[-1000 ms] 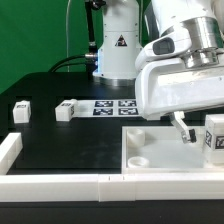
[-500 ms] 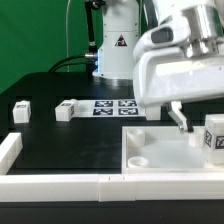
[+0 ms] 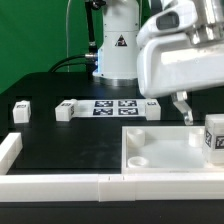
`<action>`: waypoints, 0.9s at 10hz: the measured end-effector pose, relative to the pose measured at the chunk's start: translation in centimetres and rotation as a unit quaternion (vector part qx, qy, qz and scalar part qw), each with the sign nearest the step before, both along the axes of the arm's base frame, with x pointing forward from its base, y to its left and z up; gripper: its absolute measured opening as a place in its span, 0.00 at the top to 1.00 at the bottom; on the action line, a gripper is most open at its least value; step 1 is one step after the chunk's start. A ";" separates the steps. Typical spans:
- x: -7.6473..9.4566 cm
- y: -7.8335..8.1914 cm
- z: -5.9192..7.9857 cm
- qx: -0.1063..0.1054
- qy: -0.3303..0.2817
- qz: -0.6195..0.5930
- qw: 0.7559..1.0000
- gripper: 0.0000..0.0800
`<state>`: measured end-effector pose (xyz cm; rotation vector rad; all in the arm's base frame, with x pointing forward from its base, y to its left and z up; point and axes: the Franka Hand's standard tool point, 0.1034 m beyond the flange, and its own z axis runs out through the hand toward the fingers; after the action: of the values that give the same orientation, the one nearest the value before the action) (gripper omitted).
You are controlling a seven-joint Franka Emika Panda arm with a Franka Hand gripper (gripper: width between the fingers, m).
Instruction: Assemble one leg
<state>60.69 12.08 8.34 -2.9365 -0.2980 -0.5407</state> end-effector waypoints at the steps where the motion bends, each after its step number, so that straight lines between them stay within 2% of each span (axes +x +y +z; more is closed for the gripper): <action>1: 0.1 0.4 -0.2 -0.001 0.033 -0.020 0.999 0.19; 3: 0.3 -0.7 -1.0 -0.020 0.111 -0.010 0.994 0.19; 5: 0.4 -1.1 -0.9 -0.020 0.216 0.001 0.976 0.19; 6: 0.7 -0.9 -0.9 -0.018 0.245 0.007 0.969 0.19; 9: 1.2 -0.6 -0.7 -0.017 0.247 0.010 0.969 0.19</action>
Offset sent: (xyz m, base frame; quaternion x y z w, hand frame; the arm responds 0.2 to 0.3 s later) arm 0.0206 -0.0238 -0.0071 0.0063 -0.2585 -0.0351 0.9653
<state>61.87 11.47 7.59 -2.9665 -0.2731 0.2077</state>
